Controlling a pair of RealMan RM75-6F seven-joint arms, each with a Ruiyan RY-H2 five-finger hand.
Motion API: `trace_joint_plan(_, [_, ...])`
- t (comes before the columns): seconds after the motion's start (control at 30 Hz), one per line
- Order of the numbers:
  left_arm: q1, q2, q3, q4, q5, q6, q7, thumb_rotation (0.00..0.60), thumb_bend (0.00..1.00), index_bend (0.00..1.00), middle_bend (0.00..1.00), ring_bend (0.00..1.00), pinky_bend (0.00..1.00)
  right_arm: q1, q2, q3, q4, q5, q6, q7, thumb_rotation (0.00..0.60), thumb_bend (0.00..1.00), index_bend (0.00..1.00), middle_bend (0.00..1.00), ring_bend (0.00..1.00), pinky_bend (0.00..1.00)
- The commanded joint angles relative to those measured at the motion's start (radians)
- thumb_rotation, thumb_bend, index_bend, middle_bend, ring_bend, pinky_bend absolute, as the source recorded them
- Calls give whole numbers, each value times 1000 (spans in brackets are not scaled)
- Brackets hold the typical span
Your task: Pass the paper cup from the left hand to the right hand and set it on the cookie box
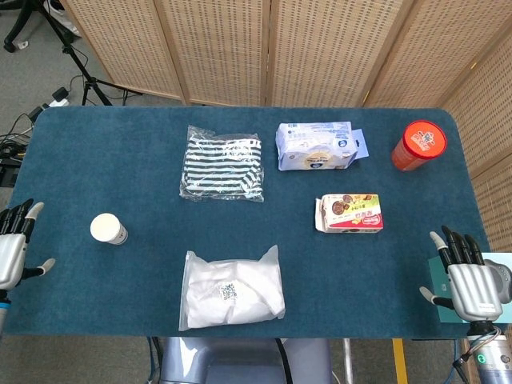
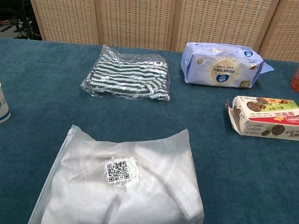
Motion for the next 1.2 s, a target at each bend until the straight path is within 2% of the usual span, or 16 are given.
trace_joint_plan(0.03, [-90,81,-31,-17,-63,-187,-94,600,157,0,0,0,0,0,0,-1,1,0,-2,0,600,75,0,0,0,0])
trace_joint_plan(0.07, [-127,102,-43,-11,-91,-257,-108,600,157,0,0,0,0,1,-1,-1,1,0,-3,-1,600,75,0,0,0,0])
trace_joint_plan(0.13, [-159,125,-50,-12,-120,-328,-126,600,157,0,0,0,0,2,-3,-2,2,0,-6,-3,600,79,0,0,0,0])
trace_joint_plan(0.43, [-282,183,-66,-11,-203,-567,-203,600,157,17,0,0,0,8,-13,-12,14,-38,4,12,600,78,0,0,0,0])
trace_joint_plan(0.73, [-334,163,-42,6,-248,-607,-166,600,159,79,0,0,0,8,-14,-12,21,-38,5,20,600,78,0,0,0,0])
trace_joint_plan(1.2, [-350,151,-16,6,-272,-576,-144,600,168,279,0,0,0,8,-13,-11,21,-35,5,25,600,75,0,0,0,0])
